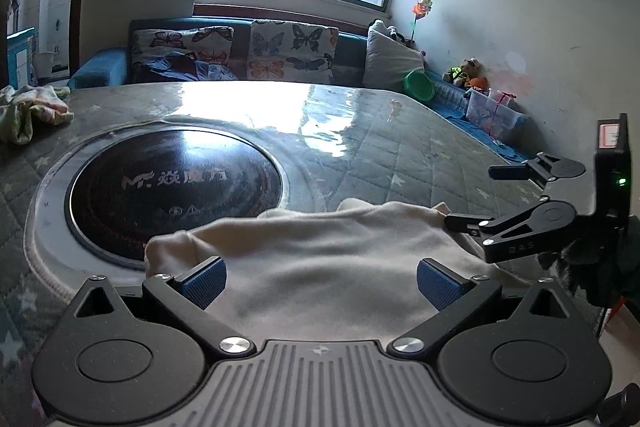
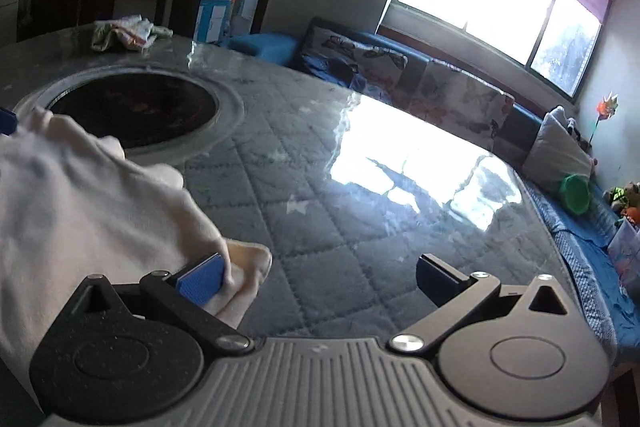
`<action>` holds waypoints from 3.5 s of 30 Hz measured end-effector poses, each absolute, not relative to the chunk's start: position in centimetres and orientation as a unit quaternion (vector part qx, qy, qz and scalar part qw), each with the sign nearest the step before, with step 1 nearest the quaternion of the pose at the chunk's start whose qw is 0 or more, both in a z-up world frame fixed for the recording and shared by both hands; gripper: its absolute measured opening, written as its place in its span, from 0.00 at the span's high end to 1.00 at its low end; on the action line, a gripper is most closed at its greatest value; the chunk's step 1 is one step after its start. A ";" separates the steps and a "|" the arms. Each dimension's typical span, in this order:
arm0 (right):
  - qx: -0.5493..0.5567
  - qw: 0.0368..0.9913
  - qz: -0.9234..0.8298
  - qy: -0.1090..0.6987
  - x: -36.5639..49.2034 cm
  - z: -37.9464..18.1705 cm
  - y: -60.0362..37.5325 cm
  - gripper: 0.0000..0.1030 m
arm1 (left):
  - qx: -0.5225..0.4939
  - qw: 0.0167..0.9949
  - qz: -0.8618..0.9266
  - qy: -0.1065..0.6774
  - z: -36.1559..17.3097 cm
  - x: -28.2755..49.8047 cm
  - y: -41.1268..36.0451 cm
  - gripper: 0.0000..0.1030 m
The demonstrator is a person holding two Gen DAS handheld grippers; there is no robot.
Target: Fold clothes
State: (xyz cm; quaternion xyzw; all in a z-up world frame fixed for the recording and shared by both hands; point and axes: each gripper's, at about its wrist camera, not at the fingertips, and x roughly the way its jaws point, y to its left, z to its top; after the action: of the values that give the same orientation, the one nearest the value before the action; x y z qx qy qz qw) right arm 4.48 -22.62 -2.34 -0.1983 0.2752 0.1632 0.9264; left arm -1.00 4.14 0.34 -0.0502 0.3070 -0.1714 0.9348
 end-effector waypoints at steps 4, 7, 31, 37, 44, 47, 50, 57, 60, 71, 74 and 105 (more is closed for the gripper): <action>-0.196 0.927 0.179 0.266 4.7 -1.5 -21.8 0.00 | -0.066 0.932 -0.169 0.315 0.1 0.7 4.7 0.00; -0.197 0.923 0.190 0.270 5.0 -1.9 -21.1 0.00 | -0.079 0.927 -0.154 0.333 -0.6 1.9 5.4 0.00; -0.196 0.922 0.189 0.274 5.2 -2.4 -20.9 0.00 | -0.122 0.924 -0.145 0.331 -0.2 3.8 5.8 0.00; -0.192 0.922 0.189 0.278 5.2 -2.6 -20.8 0.00 | -0.116 0.922 -0.144 0.341 -0.4 3.9 5.8 0.00; -0.182 0.923 0.209 0.268 3.8 -1.0 -20.8 0.00 | -0.119 0.929 -0.116 0.330 0.7 2.3 7.7 0.00; -0.171 0.920 0.230 0.268 2.9 -0.1 -20.4 0.00 | -0.123 0.931 -0.093 0.330 1.0 1.2 9.3 0.00; -0.169 0.912 0.259 0.269 1.8 0.5 -19.4 0.00 | -0.122 0.932 -0.066 0.334 1.2 0.1 10.8 0.00; -0.191 0.873 0.358 0.272 -1.8 1.2 -15.2 0.00 | -0.137 0.930 -0.016 0.341 1.7 -2.3 13.5 0.00; -0.207 0.850 0.402 0.270 -3.2 1.3 -12.9 0.00 | -0.145 0.928 -0.006 0.344 1.7 -3.0 14.2 0.00; -0.284 0.784 0.486 0.262 -6.8 0.3 -5.8 0.17 | -0.206 0.908 0.018 0.365 1.0 -4.4 16.8 0.00; -0.297 0.772 0.497 0.262 -7.5 -0.3 -4.1 0.19 | -0.230 0.899 0.014 0.373 0.6 -4.5 17.1 0.00; -0.125 0.783 0.508 0.335 -2.2 0.6 -6.2 0.86 | -0.352 0.848 -0.017 0.395 -0.9 -2.9 16.4 0.00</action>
State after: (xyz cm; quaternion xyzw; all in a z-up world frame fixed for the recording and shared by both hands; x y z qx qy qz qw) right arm -2.24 -6.20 0.61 -0.1255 0.3349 0.5084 0.7833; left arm -2.95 16.41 -0.87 -0.3518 0.3953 -0.0168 0.8484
